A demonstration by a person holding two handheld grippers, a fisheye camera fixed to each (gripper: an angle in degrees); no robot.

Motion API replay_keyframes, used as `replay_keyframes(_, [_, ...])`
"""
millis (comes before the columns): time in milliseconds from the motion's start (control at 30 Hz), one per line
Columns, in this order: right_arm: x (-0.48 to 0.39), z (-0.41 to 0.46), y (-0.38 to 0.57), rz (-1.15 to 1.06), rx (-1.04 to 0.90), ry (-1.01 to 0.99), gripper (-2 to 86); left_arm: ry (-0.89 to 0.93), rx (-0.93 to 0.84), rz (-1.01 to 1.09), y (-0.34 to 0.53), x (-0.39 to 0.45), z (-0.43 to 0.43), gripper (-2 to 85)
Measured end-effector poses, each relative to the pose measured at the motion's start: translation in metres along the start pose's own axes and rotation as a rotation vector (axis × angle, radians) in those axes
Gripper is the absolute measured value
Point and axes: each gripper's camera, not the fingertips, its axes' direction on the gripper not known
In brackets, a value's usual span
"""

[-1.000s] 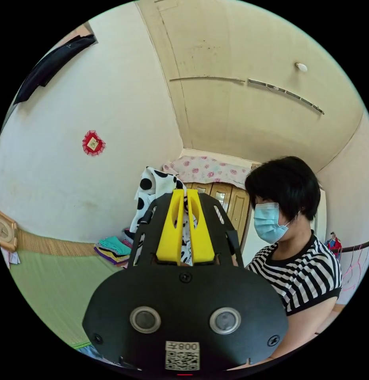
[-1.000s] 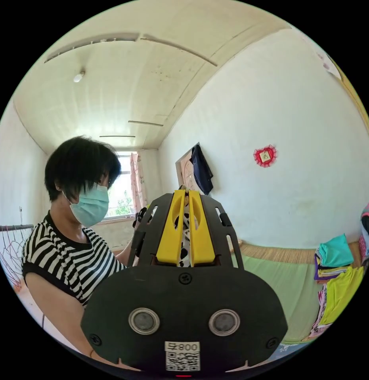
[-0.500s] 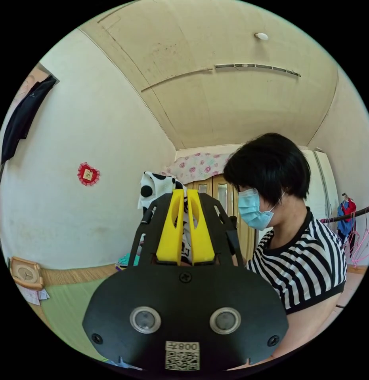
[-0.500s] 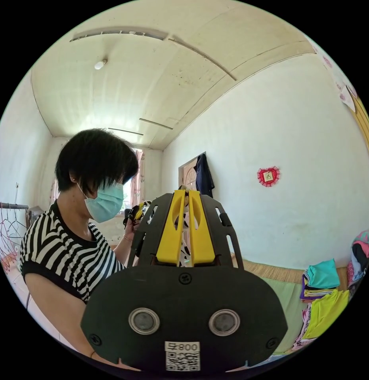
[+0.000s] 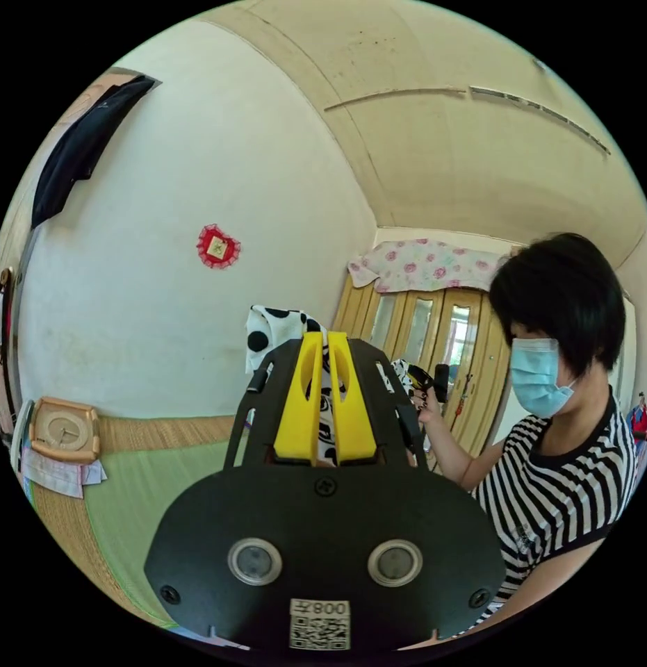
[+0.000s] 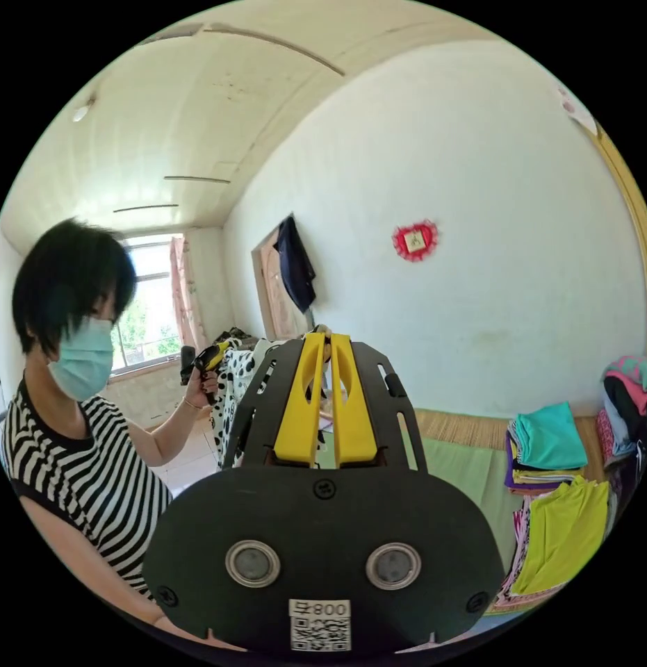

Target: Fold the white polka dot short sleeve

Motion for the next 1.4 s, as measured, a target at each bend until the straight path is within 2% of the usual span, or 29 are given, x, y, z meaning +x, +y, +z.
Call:
replay_keyframes(133, [0.088, 0.105, -0.017, 0.085, -0.132, 0.039, 1.1, -0.122, -0.079, -0.118, 0.005, -0.094, 0.076, 1.5])
replay_keyframes(200, [0.154, 0.184, -0.019, 0.178, -0.213, 0.031, 1.2, -0.189, -0.135, -0.176, 0.012, -0.141, 0.113, 1.7])
replay_keyframes(333, [0.261, 0.310, -0.001, 0.326, -0.377, 0.069, 1.0, -0.298, -0.252, -0.378, 0.052, -0.260, 0.196, 3.3])
replay_keyframes(467, [0.379, 0.434, 0.065, 0.565, -0.583, 0.167, 0.7, -0.397, -0.447, -0.634, 0.131, -0.377, 0.263, 6.8])
replay_keyframes(600, [0.438, 0.492, 0.153, 0.732, -0.730, 0.237, 0.9, -0.430, -0.488, -0.834, 0.208, -0.428, 0.268, 7.6])
replay_keyframes(733, [0.428, 0.494, 0.210, 0.750, -0.803, 0.188, 2.6, -0.418, -0.587, -0.892, 0.271, -0.419, 0.244, 7.8])
replay_keyframes(967, [0.318, 0.426, 0.288, 0.834, -0.935, 0.145, 6.5, -0.472, -0.784, -0.950, 0.331, -0.328, 0.192, 8.8])
replay_keyframes(1200, [0.242, 0.419, 0.314, 0.855, -1.072, 0.184, 8.3, -0.470, -0.975, -0.844, 0.346, -0.302, 0.237, 7.4])
replay_keyframes(1267, [0.235, 0.422, 0.318, 0.868, -1.073, 0.205, 8.4, -0.562, -1.078, -0.761, 0.347, -0.300, 0.257, 4.2])
replay_keyframes(1400, [0.226, 0.431, 0.321, 0.878, -1.069, 0.211, 8.7, -0.529, -1.082, -0.760, 0.344, -0.297, 0.264, 2.1])
